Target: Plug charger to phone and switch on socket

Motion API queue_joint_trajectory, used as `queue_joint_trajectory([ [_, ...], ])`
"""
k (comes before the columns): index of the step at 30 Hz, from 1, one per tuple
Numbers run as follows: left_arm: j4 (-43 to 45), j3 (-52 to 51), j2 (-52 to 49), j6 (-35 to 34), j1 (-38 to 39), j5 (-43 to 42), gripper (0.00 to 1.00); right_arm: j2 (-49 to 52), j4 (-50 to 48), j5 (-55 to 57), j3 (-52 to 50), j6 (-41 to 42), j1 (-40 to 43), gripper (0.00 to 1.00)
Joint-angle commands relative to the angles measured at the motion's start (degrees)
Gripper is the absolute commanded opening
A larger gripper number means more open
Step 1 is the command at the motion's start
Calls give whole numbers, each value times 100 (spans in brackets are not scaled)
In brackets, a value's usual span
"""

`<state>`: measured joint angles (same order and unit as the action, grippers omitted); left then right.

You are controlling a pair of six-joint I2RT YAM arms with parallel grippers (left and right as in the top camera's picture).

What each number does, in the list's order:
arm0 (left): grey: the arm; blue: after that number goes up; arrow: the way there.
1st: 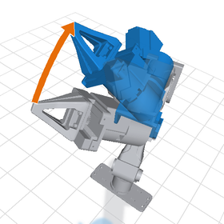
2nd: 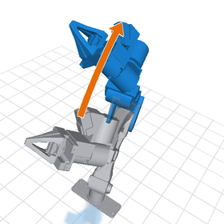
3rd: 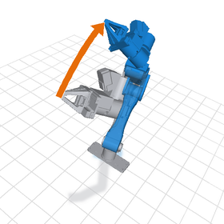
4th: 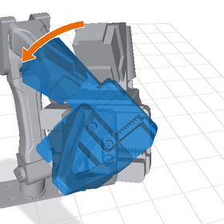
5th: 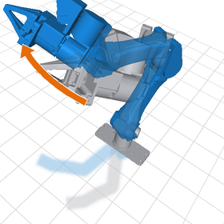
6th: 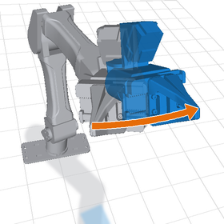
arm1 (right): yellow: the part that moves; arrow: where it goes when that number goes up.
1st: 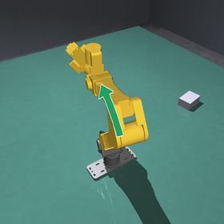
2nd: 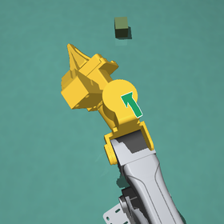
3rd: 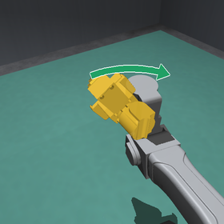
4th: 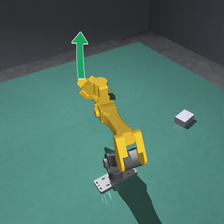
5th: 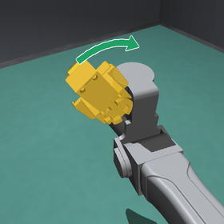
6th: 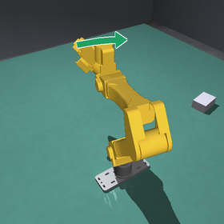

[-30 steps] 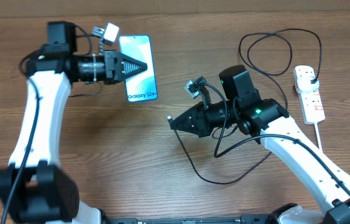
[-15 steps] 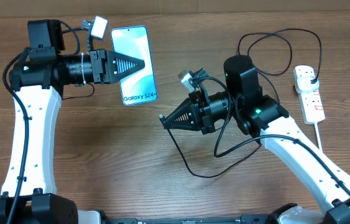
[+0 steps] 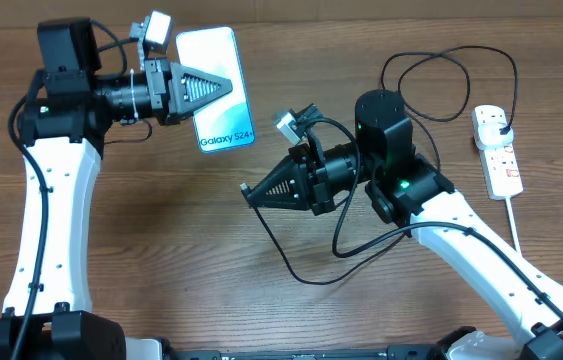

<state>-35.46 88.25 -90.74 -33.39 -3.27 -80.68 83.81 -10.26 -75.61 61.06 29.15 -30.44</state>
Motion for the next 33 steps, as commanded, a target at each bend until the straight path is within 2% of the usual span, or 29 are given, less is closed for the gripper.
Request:
queue_joint_trajectory([
  [1, 363, 0, 186, -793, 177, -144, 4, -17, -704, 227, 76, 970, -9, 4],
  [4, 715, 0, 219, -1021, 260, -153, 4, -17, -1762, 249, 79, 1773, -9, 4],
  [6, 938, 0, 243, -1215, 273, -173, 4, -17, -2109, 363, 76, 2155, -9, 4],
  [11, 1377, 0, 293, -1622, 271, -448, 4, 0, -1781, 686, 76, 2190, 24, 4],
  [17, 1856, 0, 313, -1683, 286, -654, 4, 9, -1797, 699, 79, 2339, 229, 4],
  [33, 1923, 0, 313, -1961, 566, -616, 4, 15, -1794, 807, 76, 2337, 245, 4],
])
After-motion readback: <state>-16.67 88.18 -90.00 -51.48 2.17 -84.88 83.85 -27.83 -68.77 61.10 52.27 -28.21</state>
